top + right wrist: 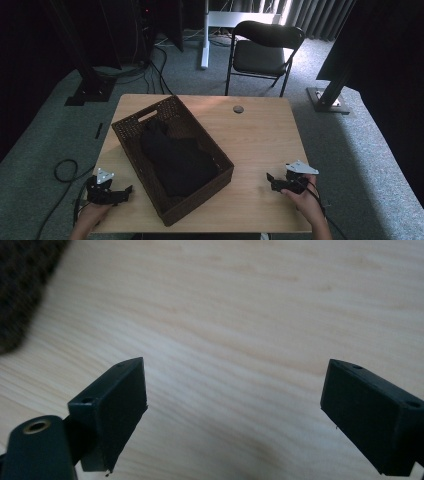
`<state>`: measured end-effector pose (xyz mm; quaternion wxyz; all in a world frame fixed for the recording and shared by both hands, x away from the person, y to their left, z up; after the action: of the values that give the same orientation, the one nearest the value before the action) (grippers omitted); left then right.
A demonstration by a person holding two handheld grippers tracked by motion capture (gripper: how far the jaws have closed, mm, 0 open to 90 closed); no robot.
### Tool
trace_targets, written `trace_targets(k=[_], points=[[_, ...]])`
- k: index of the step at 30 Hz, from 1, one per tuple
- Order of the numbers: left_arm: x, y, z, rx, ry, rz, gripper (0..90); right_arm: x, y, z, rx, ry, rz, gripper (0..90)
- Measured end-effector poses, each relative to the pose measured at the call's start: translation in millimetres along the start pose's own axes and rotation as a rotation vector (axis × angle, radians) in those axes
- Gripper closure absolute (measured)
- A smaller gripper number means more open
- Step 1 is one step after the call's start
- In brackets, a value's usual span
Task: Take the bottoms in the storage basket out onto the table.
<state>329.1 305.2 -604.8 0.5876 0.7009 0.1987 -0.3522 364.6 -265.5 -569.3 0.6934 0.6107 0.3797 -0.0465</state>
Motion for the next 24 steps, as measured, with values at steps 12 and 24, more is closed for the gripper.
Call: trace_targets(k=[12, 24], points=[[-0.1, -0.1, 0.0, 0.001, 0.000, -0.001, 0.0, -13.0, 44.9, -10.1, -0.004, 0.027, 0.095, 10.8], [0.0, 0.0, 0.1, 0.001, 0.000, 0.000, 0.0, -15.5, 79.9, -34.3, -0.015, 0.098, 0.165, 10.8]])
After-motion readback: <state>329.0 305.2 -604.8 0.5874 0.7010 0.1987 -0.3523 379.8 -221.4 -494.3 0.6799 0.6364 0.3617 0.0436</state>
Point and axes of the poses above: each handheld gripper's, and its own axes: x roughly forward along the jaws, y roughly out of its top, z roughly to its right, the point moved 8 cm from there along x, roughly forward along the jaws, and after that the axes turned 4 degrees about y, right-handed, at the moved point
